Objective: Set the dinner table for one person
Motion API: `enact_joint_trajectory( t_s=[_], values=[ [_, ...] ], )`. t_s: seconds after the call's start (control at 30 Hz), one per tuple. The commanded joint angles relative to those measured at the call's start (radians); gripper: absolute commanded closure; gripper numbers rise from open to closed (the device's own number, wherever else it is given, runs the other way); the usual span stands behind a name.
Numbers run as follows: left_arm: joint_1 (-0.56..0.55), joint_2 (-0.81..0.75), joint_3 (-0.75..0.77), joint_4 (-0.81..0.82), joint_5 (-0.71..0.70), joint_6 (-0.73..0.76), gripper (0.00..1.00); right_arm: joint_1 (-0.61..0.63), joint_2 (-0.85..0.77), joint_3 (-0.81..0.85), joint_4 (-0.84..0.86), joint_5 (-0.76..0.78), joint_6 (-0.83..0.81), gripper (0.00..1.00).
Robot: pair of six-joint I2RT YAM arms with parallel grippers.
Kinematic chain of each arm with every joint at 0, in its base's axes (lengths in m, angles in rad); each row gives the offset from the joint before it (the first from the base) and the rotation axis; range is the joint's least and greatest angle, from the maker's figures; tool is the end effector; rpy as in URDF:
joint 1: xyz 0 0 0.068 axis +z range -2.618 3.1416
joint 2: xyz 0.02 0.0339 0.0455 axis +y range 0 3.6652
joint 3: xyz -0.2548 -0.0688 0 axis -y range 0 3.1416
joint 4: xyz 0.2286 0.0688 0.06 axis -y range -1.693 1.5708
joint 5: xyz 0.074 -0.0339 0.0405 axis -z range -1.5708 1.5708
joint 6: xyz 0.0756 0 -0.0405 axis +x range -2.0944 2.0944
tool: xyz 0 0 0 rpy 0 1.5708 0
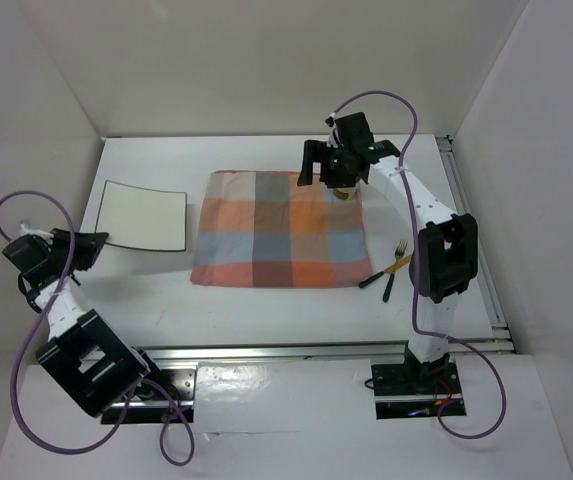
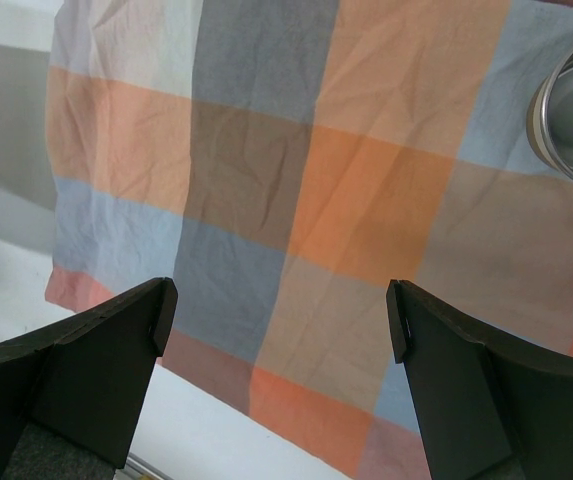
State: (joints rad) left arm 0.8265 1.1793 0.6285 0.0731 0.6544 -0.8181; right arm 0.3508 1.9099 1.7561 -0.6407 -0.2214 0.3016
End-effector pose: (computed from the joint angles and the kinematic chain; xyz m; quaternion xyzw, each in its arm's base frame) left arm 0.2154 0.1659 0.2189 -0.4791 0.6729 -0.2725 0.4933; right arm 0.4107 0.1680 0.2726 -0.0644 0.9186 0.2174 0.3236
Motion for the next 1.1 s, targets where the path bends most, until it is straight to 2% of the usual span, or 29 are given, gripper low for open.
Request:
enact_joint_trajectory(
  t_s=[0.0,0.17,0.3,0.4,0.5,0.57,0.6,0.73,0.77,0.93,1.07],
  values=[
    [0.002,-0.087,0.146,0.111,0.122,-0.076,1.0,0.01,-0.061,0.025,-0.013,0.019,-0.009,0.0],
    [-0.009,-0.087,0.206,0.123,0.171,-0.122,1.0,0.01,-0.083,0.016,-0.013,0.05,-0.009,0.0],
    [-0.13,-0.087,0.215,0.114,0.171,-0.141,1.0,-0.003,-0.132,-0.021,-0.001,0.037,-0.009,0.0],
    [-0.267,-0.087,0.203,0.105,0.105,-0.141,1.0,-0.042,-0.19,-0.079,0.015,0.027,0.002,0.0],
    [-0.387,-0.087,0.166,0.186,0.045,-0.191,1.0,-0.065,-0.247,-0.115,0.015,0.04,0.002,0.0],
    [-0.458,-0.078,0.155,0.218,-0.028,-0.216,1.0,-0.076,-0.27,-0.115,0.004,0.054,0.002,0.0],
    [-0.537,-0.067,0.155,0.218,-0.06,-0.216,1.0,-0.076,-0.293,-0.115,-0.008,0.063,0.002,0.0],
    [-0.718,-0.058,0.145,0.26,-0.217,-0.26,1.0,-0.101,-0.351,-0.126,-0.019,0.063,0.002,0.0],
    [-0.745,-0.049,0.145,0.272,-0.272,-0.285,1.0,-0.111,-0.36,-0.136,-0.019,0.063,0.002,0.0],
    [-0.869,0.0,0.051,0.436,-0.374,-0.392,1.0,-0.122,-0.405,-0.176,-0.028,0.063,0.002,0.0],
    [-0.951,0.042,-0.024,0.626,-0.485,-0.47,1.0,-0.131,-0.442,-0.214,-0.028,0.073,0.002,0.0]
  ],
)
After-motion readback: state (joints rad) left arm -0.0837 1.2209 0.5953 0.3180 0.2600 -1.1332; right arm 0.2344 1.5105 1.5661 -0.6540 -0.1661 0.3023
